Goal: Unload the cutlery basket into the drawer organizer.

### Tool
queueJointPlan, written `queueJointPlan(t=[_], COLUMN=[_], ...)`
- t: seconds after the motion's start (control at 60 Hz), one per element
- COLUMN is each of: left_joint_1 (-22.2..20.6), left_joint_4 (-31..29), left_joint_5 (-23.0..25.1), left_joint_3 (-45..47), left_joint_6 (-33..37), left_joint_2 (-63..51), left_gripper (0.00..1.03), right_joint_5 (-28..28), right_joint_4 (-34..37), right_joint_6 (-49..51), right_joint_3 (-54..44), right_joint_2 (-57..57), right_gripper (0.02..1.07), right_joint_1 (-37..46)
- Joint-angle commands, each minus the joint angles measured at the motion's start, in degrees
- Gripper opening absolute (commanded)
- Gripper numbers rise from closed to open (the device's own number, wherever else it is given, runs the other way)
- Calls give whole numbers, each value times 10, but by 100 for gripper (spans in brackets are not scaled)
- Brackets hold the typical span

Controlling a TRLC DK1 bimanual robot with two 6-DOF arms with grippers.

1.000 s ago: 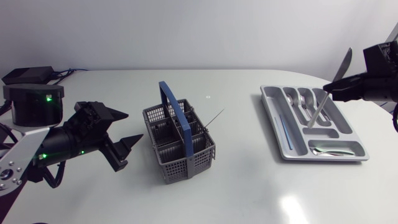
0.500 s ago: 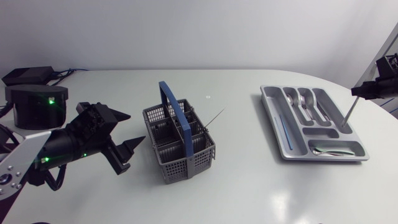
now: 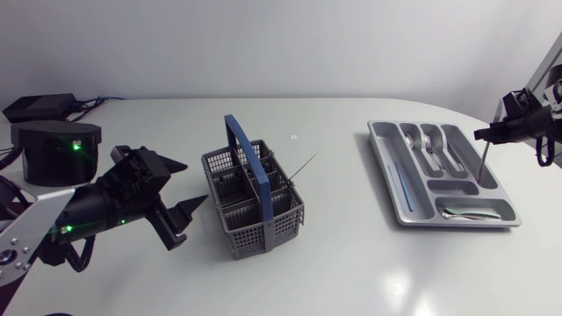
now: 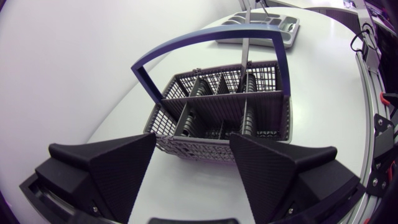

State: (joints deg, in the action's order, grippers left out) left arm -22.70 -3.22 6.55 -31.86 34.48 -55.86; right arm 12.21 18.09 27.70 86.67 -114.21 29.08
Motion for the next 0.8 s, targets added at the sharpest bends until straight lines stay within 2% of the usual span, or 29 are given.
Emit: queueJointPlan(t=[0.0,0.333,0.417,0.467,0.483,0.533,0.667,0.683,0.783], left_joint_1=[-5,-2,-2,-3,-3,-5,-5,-4,0], left_joint_4=[-7,-21,-22,-22,-22,-21,-20,-20,-15], left_joint_5=[-5,-6,-5,-5,-5,-5,-5,-6,-5], left_joint_3=[14,18,19,20,20,21,24,25,29], left_joint_6=[-10,-10,-10,-10,-10,-13,-15,-16,-17], left_joint_2=[12,33,35,35,35,35,35,35,33], left_gripper=[84,84,84,84,84,84,84,84,84], right_joint_5=[-15,-61,-62,-65,-65,-65,-64,-64,-42], right_joint_4=[5,2,-9,-15,-17,-20,-25,-30,-31], right_joint_6=[-12,-31,-31,-31,-31,-31,-31,-31,-27], right_joint_3=[20,64,51,39,32,22,-7,-24,-85], right_joint_2=[-44,-118,-107,-94,-85,-71,-28,-7,64], right_gripper=[8,10,25,38,46,56,60,65,66], right_joint_1=[-12,-26,-26,-27,-27,-29,-31,-32,-47])
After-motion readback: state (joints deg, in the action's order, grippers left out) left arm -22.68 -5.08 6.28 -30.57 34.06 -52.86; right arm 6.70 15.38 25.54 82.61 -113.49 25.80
